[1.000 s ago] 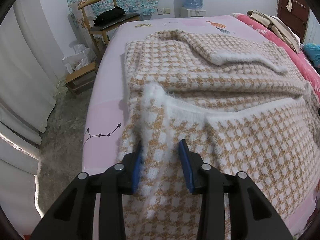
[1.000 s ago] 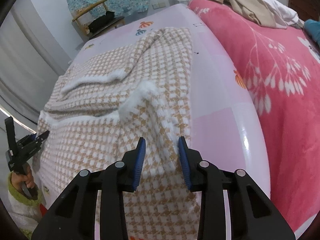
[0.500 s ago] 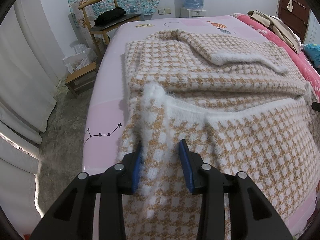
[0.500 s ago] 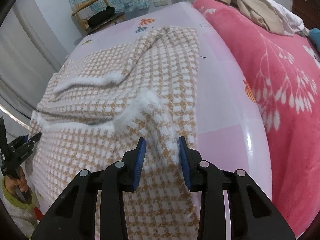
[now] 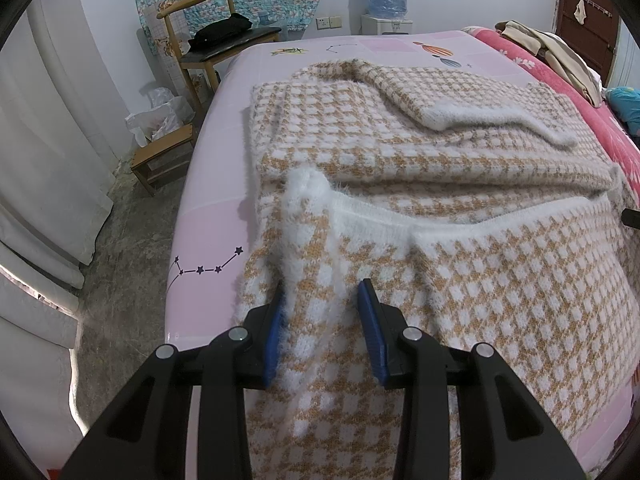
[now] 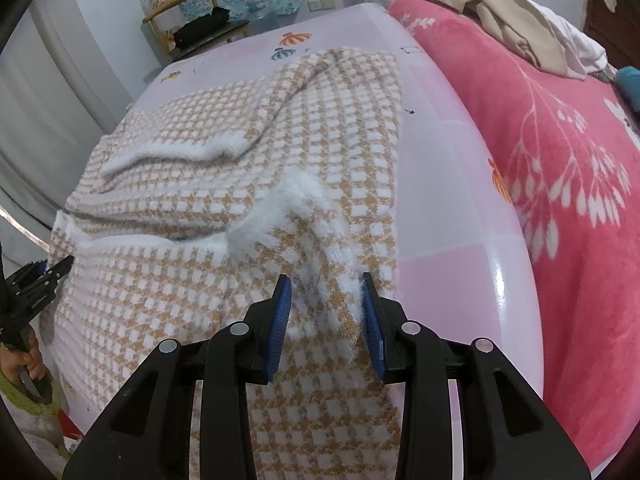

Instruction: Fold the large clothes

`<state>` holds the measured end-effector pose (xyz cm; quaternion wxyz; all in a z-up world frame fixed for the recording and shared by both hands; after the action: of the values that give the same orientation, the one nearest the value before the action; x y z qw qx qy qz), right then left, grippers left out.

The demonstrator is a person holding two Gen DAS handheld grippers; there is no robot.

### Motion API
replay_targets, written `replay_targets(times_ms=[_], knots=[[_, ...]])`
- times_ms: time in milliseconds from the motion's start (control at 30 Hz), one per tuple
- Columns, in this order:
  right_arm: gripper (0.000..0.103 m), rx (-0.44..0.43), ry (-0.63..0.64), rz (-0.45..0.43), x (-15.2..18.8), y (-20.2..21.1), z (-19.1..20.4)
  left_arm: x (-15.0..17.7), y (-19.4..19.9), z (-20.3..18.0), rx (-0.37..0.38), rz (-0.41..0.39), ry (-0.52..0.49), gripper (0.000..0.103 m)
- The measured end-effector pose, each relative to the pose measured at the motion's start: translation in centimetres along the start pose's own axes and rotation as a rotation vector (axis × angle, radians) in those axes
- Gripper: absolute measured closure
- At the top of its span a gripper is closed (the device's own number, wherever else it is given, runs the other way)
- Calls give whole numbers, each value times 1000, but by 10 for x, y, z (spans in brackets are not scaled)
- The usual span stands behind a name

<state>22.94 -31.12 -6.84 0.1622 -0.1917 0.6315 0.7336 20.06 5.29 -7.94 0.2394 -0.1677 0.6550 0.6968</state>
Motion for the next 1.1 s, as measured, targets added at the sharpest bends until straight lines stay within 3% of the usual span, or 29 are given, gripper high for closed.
replay_targets(times_ms=[1100], knots=[[70, 0, -2, -2, 1, 2, 0, 0, 0, 0, -2, 0, -2, 68]])
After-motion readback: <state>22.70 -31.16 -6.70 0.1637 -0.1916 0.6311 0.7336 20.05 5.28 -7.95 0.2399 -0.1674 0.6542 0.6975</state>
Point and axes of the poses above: each gripper's, at about its wrist camera, not at the fingertips, and y roughly against the way its jaws point, z to its left, x to its underside, the point moved 3 cm from there along -y, roughly the way its jaws point, and after that the axes turned 1 degree about y, right-handed, at the moved point
